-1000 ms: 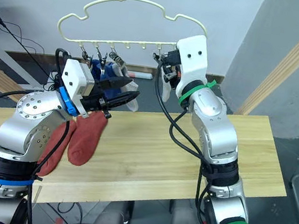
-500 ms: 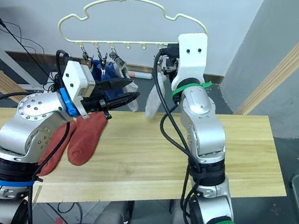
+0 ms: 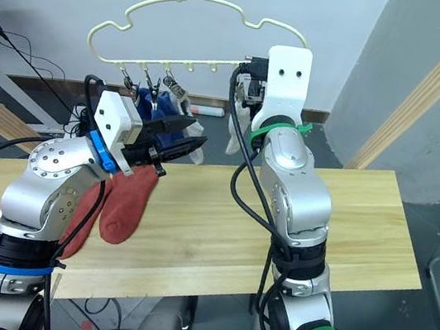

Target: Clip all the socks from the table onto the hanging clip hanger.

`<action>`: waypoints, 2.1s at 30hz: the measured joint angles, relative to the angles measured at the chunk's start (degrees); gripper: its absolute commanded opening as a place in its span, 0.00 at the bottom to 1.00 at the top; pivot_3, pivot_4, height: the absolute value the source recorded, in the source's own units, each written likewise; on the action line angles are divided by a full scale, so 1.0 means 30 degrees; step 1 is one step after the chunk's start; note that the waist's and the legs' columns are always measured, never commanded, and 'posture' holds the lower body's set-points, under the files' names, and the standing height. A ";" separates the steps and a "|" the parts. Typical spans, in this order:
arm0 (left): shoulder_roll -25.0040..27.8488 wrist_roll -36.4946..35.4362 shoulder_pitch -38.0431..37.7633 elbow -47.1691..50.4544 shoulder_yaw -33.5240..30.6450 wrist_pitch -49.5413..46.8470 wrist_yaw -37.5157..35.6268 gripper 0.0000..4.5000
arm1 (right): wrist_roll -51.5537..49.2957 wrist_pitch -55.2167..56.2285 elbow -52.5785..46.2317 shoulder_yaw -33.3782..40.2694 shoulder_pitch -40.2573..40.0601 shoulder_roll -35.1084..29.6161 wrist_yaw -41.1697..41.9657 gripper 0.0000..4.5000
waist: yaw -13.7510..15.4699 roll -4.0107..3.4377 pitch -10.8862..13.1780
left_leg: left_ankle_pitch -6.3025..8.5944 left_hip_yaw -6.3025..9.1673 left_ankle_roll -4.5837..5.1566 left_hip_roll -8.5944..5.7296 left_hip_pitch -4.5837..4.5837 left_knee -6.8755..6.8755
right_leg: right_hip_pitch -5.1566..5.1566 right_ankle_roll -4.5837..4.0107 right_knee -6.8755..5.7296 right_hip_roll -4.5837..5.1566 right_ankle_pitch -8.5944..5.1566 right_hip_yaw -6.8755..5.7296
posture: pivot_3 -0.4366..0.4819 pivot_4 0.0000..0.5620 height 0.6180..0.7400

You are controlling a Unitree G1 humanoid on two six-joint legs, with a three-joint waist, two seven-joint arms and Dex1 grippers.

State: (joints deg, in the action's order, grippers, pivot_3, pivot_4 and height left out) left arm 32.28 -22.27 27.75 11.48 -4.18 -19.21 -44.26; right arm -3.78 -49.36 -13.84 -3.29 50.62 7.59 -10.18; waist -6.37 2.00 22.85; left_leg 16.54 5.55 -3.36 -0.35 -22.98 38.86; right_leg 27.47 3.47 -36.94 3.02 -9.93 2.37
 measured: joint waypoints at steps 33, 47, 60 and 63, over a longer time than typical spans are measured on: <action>-0.0017 0.2285 -0.4788 0.0244 -0.0496 0.0760 0.2639 0.69 | -0.2147 0.0338 0.0010 -0.0027 -0.0020 -0.0010 -0.0011 0.02 | -0.0069 -0.0001 -0.0001 | 0.0001 -0.0029 0.0001 0.0015 -0.0006 -0.0023 | 0.0052 -0.0001 -0.0006 0.0002 0.0000 0.0009 | 0.33 0.67 1.00; -0.3614 0.3820 -0.6250 -0.5574 -0.3078 0.0847 0.9142 1.00 | -0.2178 0.0238 0.0002 -0.0270 -0.0132 -0.0018 0.0532 0.02 | 0.0115 0.0000 -0.0001 | 0.0000 -0.0018 0.0000 0.0004 -0.0011 -0.0004 | 0.0040 0.0000 -0.0020 0.0009 0.0000 -0.0011 | 0.33 0.71 1.00; -0.3568 0.4944 -0.4360 -0.8051 -0.1927 0.1134 0.9509 0.75 | -0.2182 -0.0418 -0.0401 -0.0266 -0.0246 -0.0019 0.0609 0.02 | -0.0029 -0.0001 -0.0001 | 0.0000 -0.0020 0.0000 0.0009 0.0019 -0.0011 | 0.0024 0.0000 -0.0032 0.0009 0.0000 -0.0007 | 0.31 0.72 1.00; -0.3391 0.5311 -0.4628 -0.7763 -0.1643 0.1056 0.9530 0.57 | -0.2189 -0.0517 -0.0499 -0.0259 -0.0271 -0.0018 0.0600 0.02 | -0.0084 -0.0001 -0.0001 | 0.0000 -0.0026 0.0000 0.0012 0.0027 -0.0011 | 0.0022 0.0000 -0.0033 0.0006 0.0000 -0.0002 | 0.31 0.72 1.00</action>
State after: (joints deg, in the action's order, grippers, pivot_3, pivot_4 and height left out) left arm 22.11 -6.34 13.86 -11.81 -9.11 -16.04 -15.67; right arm -10.34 -50.91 -15.34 -4.06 49.80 7.54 -8.38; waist -6.62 2.00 22.85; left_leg 16.53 5.47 -3.36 -0.32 -22.90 38.83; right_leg 27.54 3.47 -37.04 3.03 -9.93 2.37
